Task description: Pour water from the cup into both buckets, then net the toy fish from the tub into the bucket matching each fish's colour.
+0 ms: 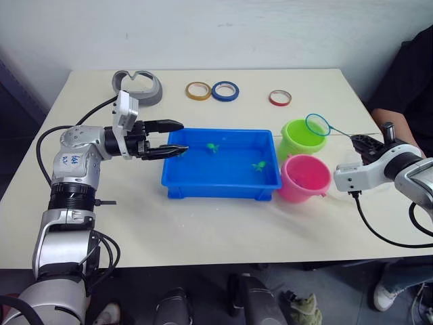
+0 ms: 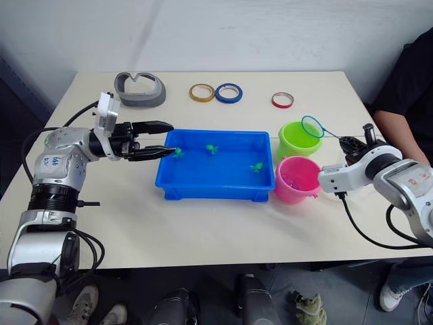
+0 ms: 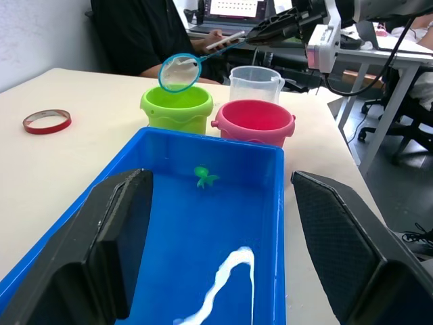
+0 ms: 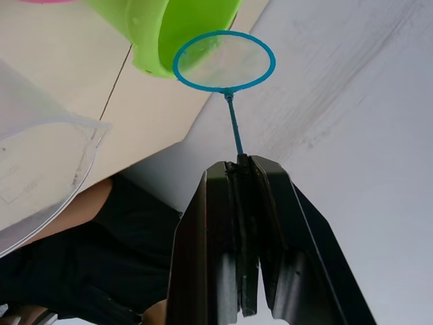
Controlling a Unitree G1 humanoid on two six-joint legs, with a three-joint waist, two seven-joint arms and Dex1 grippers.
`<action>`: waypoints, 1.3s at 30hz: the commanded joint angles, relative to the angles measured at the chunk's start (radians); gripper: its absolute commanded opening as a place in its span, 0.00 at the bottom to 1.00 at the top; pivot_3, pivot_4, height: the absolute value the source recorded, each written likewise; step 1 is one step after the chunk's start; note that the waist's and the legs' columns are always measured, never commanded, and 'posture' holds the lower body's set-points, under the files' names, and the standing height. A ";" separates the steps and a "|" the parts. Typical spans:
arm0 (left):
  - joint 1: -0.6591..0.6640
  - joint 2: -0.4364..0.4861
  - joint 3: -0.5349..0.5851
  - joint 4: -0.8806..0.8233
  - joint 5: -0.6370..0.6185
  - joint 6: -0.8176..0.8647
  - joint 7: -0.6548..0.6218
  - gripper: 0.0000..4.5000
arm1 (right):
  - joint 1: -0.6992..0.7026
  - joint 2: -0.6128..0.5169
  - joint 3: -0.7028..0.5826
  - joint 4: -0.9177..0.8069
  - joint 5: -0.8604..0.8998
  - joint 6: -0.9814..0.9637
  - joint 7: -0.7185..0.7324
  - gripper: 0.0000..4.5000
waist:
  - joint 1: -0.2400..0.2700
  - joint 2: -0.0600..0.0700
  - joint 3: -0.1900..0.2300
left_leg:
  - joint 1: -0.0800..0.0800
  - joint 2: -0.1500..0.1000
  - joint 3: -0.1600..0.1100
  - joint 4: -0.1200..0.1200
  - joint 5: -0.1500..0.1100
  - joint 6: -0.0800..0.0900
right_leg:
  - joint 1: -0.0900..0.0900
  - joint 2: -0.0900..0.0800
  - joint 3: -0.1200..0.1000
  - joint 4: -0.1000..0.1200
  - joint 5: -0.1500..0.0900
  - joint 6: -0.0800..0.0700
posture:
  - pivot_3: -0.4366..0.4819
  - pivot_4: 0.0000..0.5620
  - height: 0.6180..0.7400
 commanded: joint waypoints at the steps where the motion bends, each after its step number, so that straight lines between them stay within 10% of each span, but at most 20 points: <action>1: -0.008 0.023 0.024 -0.014 -0.006 -0.006 -0.005 0.80 | -0.048 0.015 -0.125 -0.082 0.117 0.034 0.083 0.00 | 0.000 0.000 0.000 | 0.000 0.000 0.000 0.000 0.000 0.000 | 0.000 0.000 0.000 0.000 0.000 0.000 | 0.48 0.27 0.89; 12: 0.005 0.066 0.042 -0.037 -0.016 0.014 -0.001 0.80 | -0.173 0.069 -0.053 -0.163 0.293 -0.107 0.237 0.00 | 0.002 0.000 0.000 | 0.000 0.000 -0.001 0.000 0.000 0.000 | 0.000 0.000 -0.001 0.000 0.000 0.000 | 0.48 0.27 0.89; 39: 0.136 0.089 0.086 -0.222 -0.061 0.100 0.059 0.80 | -0.345 0.214 0.248 0.187 -0.132 -0.518 0.067 0.00 | -0.002 0.001 0.000 | 0.002 0.000 0.001 0.001 0.000 0.000 | 0.000 0.000 0.001 0.003 0.000 -0.001 | 0.48 0.27 0.89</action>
